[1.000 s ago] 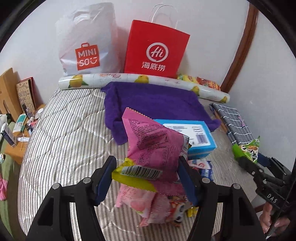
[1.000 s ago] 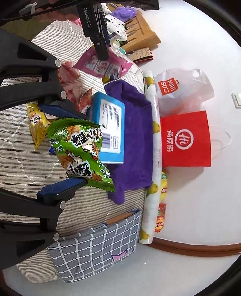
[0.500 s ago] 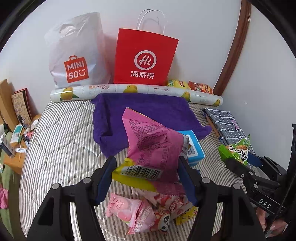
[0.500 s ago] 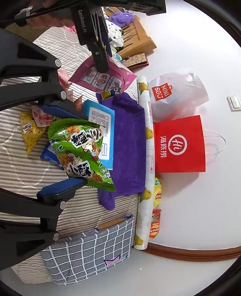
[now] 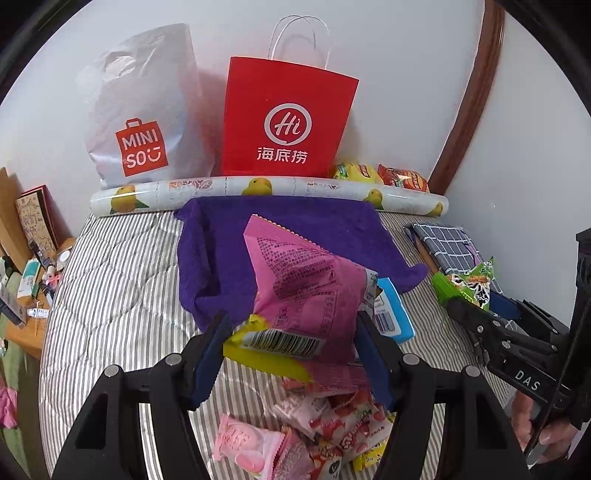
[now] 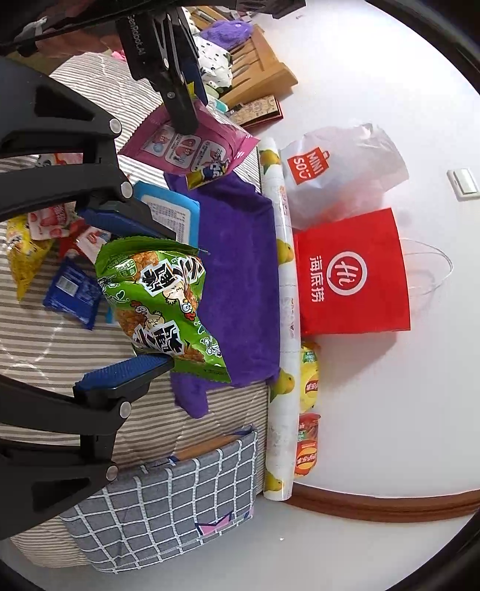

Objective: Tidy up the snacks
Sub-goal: 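Carry the pink bag in the left tool and green bag in the right tool over the purple towel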

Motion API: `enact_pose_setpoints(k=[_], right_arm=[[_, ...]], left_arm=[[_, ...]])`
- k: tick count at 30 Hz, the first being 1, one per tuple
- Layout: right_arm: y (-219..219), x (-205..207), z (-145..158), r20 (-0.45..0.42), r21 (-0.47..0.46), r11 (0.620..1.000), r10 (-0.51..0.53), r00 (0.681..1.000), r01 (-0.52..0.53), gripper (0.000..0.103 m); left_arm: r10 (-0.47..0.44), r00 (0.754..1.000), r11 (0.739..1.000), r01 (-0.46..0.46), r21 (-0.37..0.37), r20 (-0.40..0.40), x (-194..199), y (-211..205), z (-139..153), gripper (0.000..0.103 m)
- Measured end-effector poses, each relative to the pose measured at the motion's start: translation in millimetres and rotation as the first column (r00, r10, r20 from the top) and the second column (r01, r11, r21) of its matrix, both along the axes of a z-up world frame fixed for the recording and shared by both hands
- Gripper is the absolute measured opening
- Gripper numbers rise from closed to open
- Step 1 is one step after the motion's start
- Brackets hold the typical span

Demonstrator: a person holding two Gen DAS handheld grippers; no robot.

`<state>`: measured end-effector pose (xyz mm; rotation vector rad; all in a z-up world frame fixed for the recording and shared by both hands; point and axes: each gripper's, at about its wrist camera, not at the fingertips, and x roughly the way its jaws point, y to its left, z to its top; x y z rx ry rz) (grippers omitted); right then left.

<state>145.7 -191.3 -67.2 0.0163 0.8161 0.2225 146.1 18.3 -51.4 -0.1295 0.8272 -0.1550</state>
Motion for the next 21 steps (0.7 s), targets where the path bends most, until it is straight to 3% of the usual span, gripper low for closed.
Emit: enact_pose_setpoints(k=[21], right_arm=[[8,72,-9,-0.019,-0.013,1.000,-0.002,1.000,0.002,0.059]], left_arm=[[0.016,0.999,1.000,-0.016,0.022,-0.029,67,15,-8,0.065]])
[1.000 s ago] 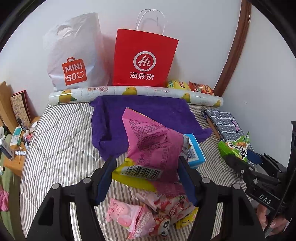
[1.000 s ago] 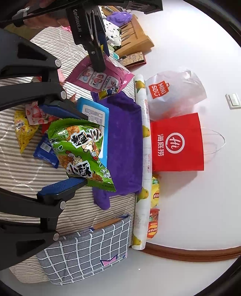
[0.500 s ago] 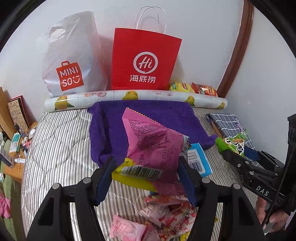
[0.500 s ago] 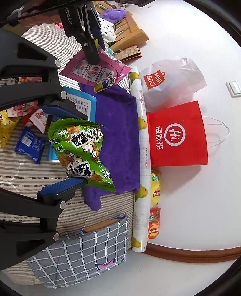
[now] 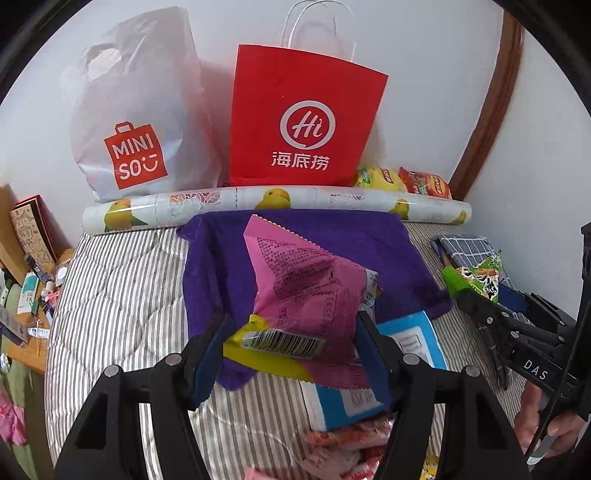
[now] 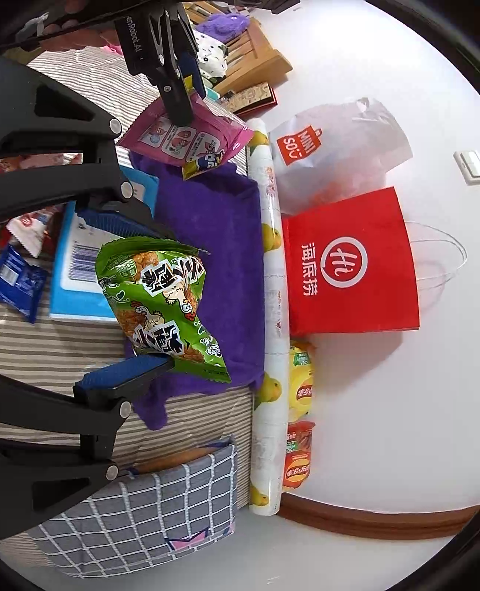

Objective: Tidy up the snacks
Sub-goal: 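Carry the pink bag in the left tool and green bag in the right tool over the purple towel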

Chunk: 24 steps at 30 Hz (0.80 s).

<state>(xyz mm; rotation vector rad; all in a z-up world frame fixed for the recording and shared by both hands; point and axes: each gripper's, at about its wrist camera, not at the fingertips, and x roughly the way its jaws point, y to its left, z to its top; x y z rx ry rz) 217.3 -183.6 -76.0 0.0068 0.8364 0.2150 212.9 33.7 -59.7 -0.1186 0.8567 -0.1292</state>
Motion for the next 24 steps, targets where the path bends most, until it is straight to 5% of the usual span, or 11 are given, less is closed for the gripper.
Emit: enact_pose_setpoints(k=[24], right_arm=[[3,106,-35,-0.046,-0.034,0.999,-0.007,0.999,0.005,0.059]], left_arm=[[0.016,0.997,0.999,-0.013,0.041,-0.078,103,14,-39,0.065]])
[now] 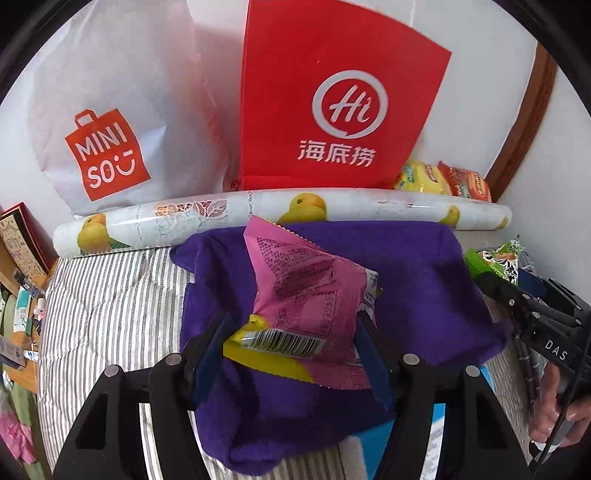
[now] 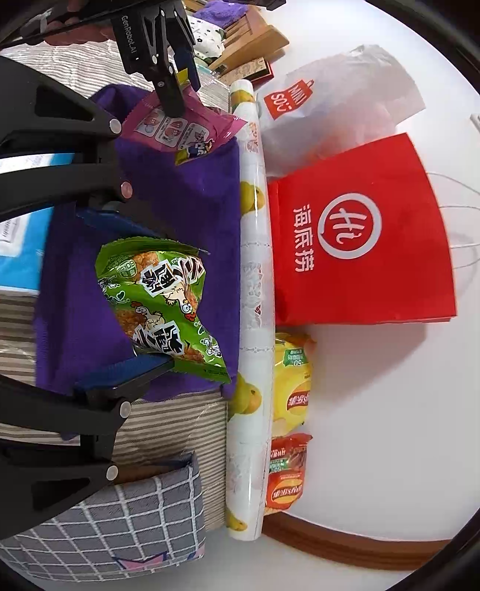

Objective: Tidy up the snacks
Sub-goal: 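Carry the pink bag in the left tool and green bag in the right tool over the purple towel, then open both tools to drop the pink and green bags onto the purple towel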

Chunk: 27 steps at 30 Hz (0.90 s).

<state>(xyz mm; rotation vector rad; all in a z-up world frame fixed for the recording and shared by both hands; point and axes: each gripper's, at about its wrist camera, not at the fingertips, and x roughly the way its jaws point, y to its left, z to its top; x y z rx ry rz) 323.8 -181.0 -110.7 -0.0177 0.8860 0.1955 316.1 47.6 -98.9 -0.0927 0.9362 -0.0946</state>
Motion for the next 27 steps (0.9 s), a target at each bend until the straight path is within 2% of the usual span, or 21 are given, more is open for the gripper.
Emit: enact_pose_setpoints(k=[17,27], right_arm=[[2,49,-47,-0.096,-0.035,0.999,0.008,0.995,-0.011,0.059],[0,60,-60,-0.118,-0.056,0.998,0.006,0.993,-0.013,0.059]], left_arm=[[0.004,0.999,1.000,-0.004,-0.012,-0.036,44,6,-23,0.065],[0.001,0.997,1.000,-0.001,-0.009,-0.073,59,3,-40,0.065]])
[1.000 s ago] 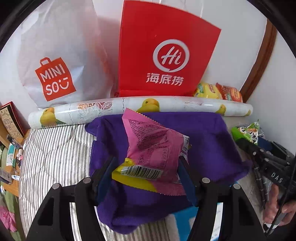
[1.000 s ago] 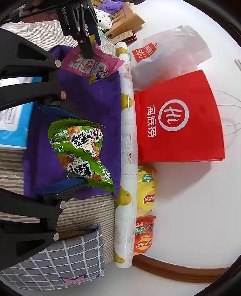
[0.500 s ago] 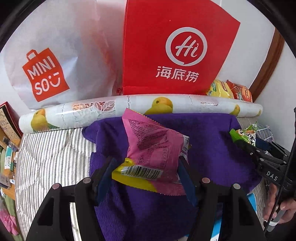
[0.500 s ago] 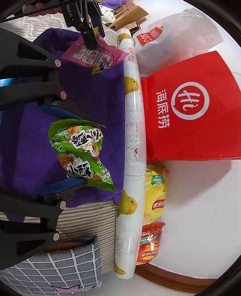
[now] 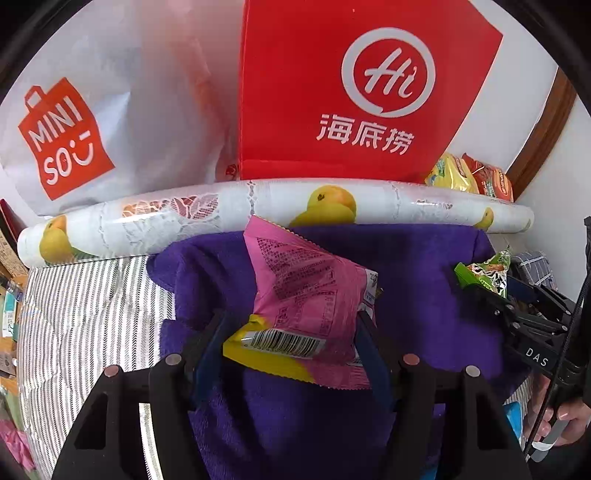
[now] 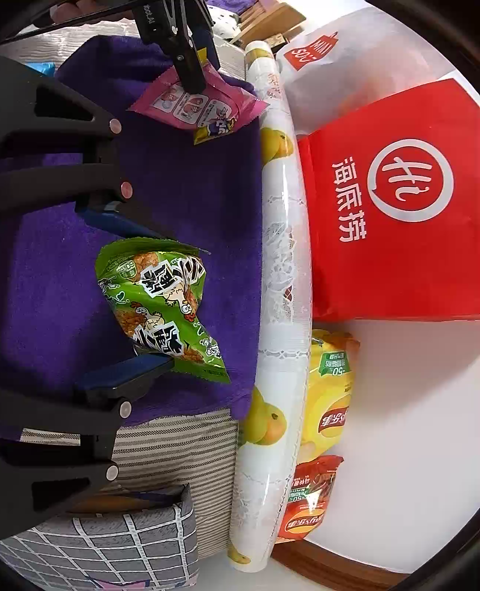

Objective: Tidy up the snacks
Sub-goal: 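Open both tools to drop the pink and green bags onto the purple towel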

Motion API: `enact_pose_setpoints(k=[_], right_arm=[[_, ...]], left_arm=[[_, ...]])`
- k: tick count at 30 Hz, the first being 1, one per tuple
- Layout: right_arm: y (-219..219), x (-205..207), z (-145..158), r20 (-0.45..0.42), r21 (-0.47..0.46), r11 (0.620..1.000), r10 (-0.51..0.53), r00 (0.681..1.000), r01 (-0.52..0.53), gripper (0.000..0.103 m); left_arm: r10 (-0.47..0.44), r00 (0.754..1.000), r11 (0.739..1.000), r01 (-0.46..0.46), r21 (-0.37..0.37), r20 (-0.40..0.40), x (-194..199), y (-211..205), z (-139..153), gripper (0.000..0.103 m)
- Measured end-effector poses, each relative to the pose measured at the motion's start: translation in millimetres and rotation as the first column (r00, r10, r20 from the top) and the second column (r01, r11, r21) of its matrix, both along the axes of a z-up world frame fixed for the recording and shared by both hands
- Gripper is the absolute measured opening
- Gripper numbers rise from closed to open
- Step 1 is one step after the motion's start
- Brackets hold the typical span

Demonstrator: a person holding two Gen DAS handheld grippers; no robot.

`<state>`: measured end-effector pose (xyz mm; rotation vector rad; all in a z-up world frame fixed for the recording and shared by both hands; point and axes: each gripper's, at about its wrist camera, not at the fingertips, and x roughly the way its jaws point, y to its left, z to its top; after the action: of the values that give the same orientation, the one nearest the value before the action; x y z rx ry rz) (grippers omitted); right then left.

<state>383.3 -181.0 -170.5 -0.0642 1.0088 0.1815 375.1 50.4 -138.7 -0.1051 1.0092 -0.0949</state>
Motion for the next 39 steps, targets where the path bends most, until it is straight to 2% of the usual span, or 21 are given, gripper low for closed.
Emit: enact_pose_setpoints(k=[13,17,19,20,21,22,23,33,39], right_arm=[[-4,7,-7,-0.017,0.016,1.000,0.008,1.000,-0.007,0.062],[1,6,-10,-0.031,0.006,1.000,0.030,0.999,-0.030,0.071],[3,2,-7,-0.017,0.013,0.999,0.039,0.999,-0.039,0.076],[4,-1,-5,-0.001,0.014,0.999,0.039,0.999,-0.039,0.082],[4,-4,-2,0.015,0.015,0.999,0.036,0.999,-0.036,0.087],[5,-8,2,0.039,0.015,0.999,0.030,0.999,-0.030,0.089],[5,-12,6,0.055,0.017,0.999,0.026,0.998,-0.027,0.090],[2,-56,55,0.135,0.045,0.999,-0.014,0.991,0.008,0.090],[5,-99,91,0.177,0.047,0.999,-0.024,0.984,0.016,0.090]], left_arm=[[-0.017,1.000,1.000,0.017,-0.005,-0.015,2,0,-4,0.066],[-0.025,0.998,1.000,0.024,-0.015,-0.053,-1,-1,-8,0.066],[-0.036,0.997,0.999,0.038,0.023,-0.075,-3,-4,-9,0.068],[-0.031,0.997,0.998,0.035,0.048,-0.069,-5,-6,-8,0.069],[-0.023,0.998,0.997,0.026,0.066,-0.057,-8,-7,-6,0.075],[-0.016,0.999,0.997,0.019,0.072,-0.043,-12,-7,-2,0.080],[-0.015,0.999,0.998,0.017,0.067,-0.034,-15,-6,1,0.081],[0.006,1.000,0.999,-0.007,0.044,0.022,-65,-4,40,0.081],[0.008,0.997,1.000,-0.010,0.028,0.075,-104,-12,74,0.081]])
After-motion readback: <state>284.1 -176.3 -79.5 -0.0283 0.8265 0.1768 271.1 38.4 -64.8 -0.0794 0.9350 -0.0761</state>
